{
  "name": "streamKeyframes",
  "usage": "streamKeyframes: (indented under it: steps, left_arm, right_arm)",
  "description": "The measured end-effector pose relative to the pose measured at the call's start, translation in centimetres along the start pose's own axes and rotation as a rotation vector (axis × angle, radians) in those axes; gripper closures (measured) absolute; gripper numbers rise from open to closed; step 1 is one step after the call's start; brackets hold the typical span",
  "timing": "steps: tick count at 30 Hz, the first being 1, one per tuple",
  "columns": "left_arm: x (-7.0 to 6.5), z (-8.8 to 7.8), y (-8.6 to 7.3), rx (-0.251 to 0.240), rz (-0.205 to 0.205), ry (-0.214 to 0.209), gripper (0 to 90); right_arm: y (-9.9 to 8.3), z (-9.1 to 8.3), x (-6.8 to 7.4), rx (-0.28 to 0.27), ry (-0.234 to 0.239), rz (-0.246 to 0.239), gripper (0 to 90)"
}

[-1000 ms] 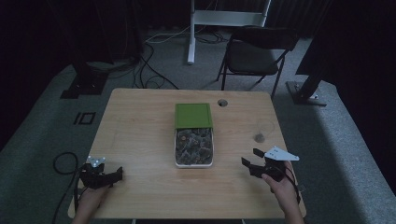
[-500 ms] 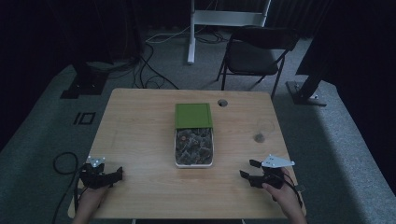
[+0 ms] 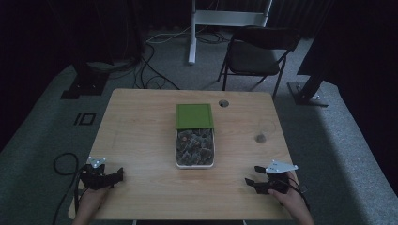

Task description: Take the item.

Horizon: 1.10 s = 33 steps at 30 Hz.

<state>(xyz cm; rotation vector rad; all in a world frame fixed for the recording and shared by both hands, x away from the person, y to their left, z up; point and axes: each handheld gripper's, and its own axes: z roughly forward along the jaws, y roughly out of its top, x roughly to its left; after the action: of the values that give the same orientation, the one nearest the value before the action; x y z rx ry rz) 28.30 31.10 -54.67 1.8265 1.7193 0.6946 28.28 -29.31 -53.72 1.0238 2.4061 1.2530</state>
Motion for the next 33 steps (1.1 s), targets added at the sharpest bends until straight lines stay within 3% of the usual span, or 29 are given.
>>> streamKeyframes:
  steps: [5,10,14,17,21,26,33]
  left_arm:
    - [0.0,0.0,0.0,0.0,0.0,0.0,1.9]
    - [0.0,0.0,0.0,0.0,0.0,0.0,2.0]
    - [0.0,0.0,0.0,0.0,0.0,0.0,2.0]
    - [0.0,0.0,0.0,0.0,0.0,0.0,2.0]
    - [0.0,0.0,0.0,0.0,0.0,0.0,2.0]
    - [0.0,0.0,0.0,0.0,0.0,0.0,2.0]
    - [0.0,0.0,0.0,0.0,0.0,0.0,2.0]
  right_arm:
    - [-0.5,0.4,0.3,0.045,0.004,-0.071,27.7]
    - [-0.7,0.8,0.5,0.05,0.036,-0.069,27.8]
    - [-0.9,1.1,0.9,0.074,0.058,-0.134,26.3]
    - [-0.8,1.3,1.1,0.087,0.065,-0.157,25.9]
    - [-0.8,1.5,1.4,0.102,0.084,-0.2,19.7]
    - [-0.7,1.6,1.7,0.119,0.098,-0.217,11.9]
    - [-0.7,1.7,1.7,0.121,0.097,-0.215,11.7]
